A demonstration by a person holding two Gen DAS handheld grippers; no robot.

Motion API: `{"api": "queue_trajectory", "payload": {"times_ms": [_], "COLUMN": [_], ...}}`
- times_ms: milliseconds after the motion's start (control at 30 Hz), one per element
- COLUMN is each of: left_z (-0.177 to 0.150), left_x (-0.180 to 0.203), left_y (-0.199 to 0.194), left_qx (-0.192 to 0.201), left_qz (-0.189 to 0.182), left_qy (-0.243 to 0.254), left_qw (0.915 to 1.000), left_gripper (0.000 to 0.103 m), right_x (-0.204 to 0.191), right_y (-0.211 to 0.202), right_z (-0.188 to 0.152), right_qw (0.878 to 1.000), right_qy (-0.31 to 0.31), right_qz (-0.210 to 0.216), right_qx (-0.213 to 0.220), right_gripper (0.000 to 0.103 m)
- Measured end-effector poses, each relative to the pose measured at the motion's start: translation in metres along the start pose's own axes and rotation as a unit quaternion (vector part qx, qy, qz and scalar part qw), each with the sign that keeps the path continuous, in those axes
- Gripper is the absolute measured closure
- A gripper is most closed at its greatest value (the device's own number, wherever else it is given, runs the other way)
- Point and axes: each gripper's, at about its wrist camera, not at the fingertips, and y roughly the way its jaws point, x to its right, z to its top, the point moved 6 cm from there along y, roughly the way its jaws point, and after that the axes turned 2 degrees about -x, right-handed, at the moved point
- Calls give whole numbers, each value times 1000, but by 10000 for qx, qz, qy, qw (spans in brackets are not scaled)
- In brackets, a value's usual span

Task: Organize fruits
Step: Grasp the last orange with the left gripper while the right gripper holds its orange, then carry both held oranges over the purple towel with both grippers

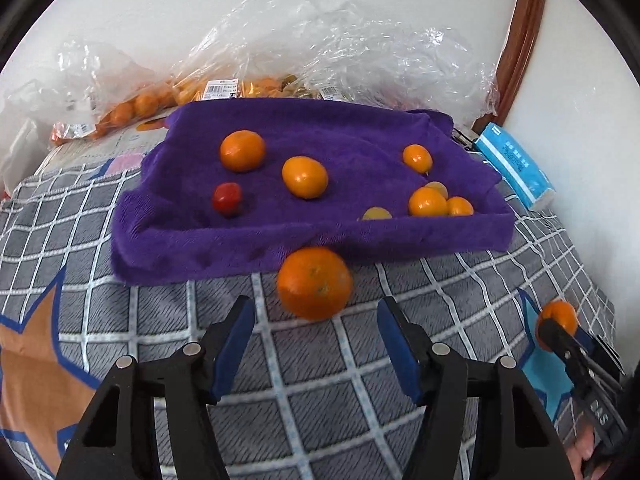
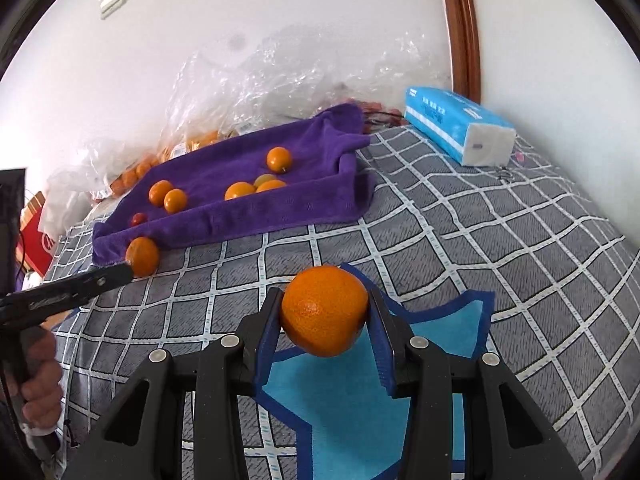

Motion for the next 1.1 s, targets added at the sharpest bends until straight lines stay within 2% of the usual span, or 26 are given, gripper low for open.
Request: {"api": "queue_trajectory", "payload": {"times_ms": [133,233,533,733,933,1100], "left_z": [7,7,-2,-16,-33,-38], "left_x": [4,1,-6,-11,-25,-38], "left_y": [12,20,12,-4,-27,-42], "left_qx": [-88,-131,-237,-273,-204,-128], "left_qz": [101,267,-102,-159,-261,-240], "left_qy": [-98,-219,-257,-255,-464,-579], "left_qw": [9999,9993,9993,9992,9984,9980], "left_gripper": [51,63,63,63,63,63], "right_x": [-3,-3,3,6,-3,-14], "right_y": [5,5,11,11,-2,-8], "right_z": [0,-1,0,0,0,-2], "right_qw": [9999,9999,9995,9992,9999,9995], "right_qy": [-70,-87,146,232,-53,-295], "right_qz": [-38,-50,134,161,153,-19], "right_qx": [-94,-100,-250,-265,52,127], "right_gripper": [61,61,61,61,61,61]}}
